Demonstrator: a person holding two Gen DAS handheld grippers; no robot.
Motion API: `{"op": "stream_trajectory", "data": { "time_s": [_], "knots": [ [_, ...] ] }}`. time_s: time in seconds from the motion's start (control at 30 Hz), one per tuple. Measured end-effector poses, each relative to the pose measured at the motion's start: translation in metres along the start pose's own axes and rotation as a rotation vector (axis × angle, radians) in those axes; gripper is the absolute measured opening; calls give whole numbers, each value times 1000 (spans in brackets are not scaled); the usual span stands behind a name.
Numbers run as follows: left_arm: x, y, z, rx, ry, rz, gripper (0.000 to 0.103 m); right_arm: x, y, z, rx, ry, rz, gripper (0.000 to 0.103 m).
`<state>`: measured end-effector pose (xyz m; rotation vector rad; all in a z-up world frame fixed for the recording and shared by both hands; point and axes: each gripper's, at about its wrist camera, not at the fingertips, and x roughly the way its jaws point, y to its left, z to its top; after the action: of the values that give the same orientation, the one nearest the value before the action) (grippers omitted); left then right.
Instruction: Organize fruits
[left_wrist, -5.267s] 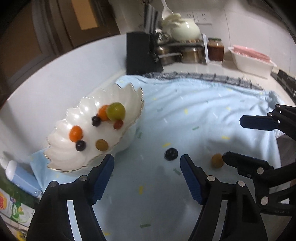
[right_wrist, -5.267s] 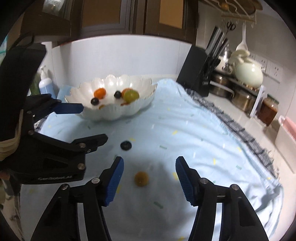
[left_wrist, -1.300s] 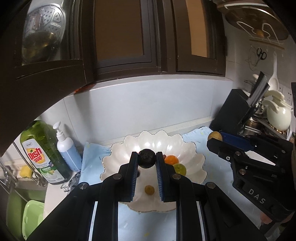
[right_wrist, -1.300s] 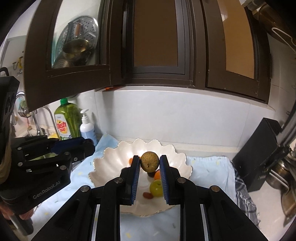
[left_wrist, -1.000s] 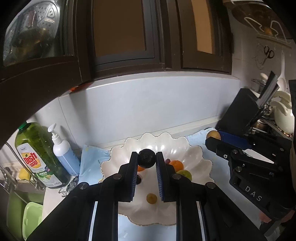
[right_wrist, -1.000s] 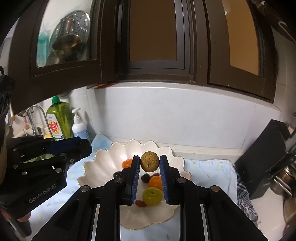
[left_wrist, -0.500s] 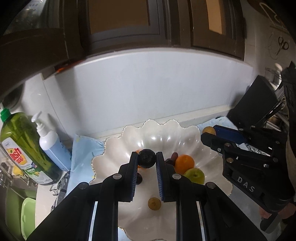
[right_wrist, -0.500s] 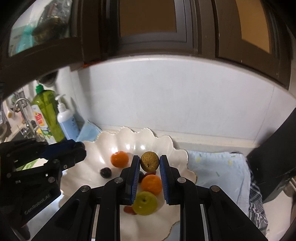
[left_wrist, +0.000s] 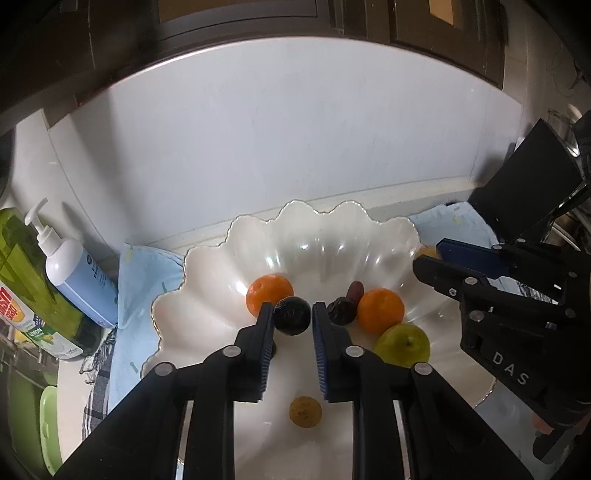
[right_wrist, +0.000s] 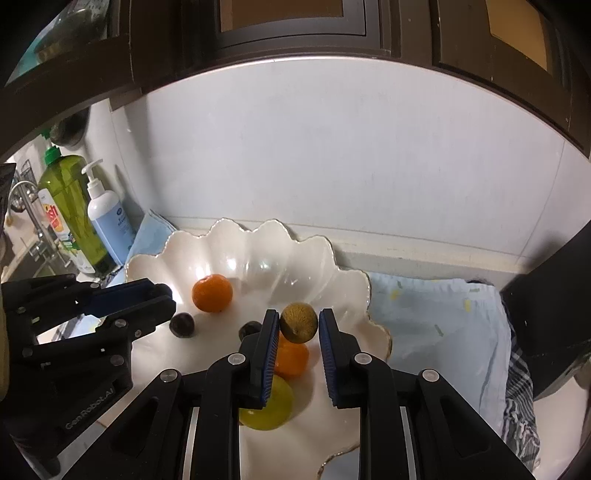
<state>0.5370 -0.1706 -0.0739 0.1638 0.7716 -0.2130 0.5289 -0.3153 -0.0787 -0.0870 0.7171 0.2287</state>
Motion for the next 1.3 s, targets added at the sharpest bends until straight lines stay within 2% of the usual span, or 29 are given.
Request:
{"op": "stream_trajectory", "data": {
  "time_s": [0.03, 0.07, 0.13, 0.3, 0.37, 0.63, 0.77, 0.87, 1.1, 1.3],
  "knots": [
    [0, 0, -1, -2, -1, 6, 41, 0, 0, 0, 1, 2, 0, 26],
    [0, 1, -1, -4, -5, 11, 43, 1, 0, -1, 1, 8, -2, 32],
    [-2, 3, -2, -11, -9, 22, 45, 1, -1, -2, 7, 14, -11, 37],
    [-11, 9, -5, -20, -26, 62, 57, -6, 1, -5, 6, 10, -29, 39],
    [-17, 11, -7, -22, -39, 79, 62, -12, 4, -7, 4, 1, -44, 49],
    [-67, 20, -22, -36, -139, 151, 86, -53, 15, -16, 11, -62, -70, 65],
    [-94, 25, -33, -50, -185, 184, 91, -81, 21, -21, 18, -106, -90, 75],
    [-117, 28, -44, -60, -212, 196, 95, -101, 27, -26, 24, -135, -101, 78],
    [-169, 27, -70, -65, -281, 230, 103, -146, 43, -45, 32, -183, -114, 83],
    [-211, 26, -95, -52, -333, 226, 103, -187, 66, -66, 29, -229, -122, 84]
  ]
}}
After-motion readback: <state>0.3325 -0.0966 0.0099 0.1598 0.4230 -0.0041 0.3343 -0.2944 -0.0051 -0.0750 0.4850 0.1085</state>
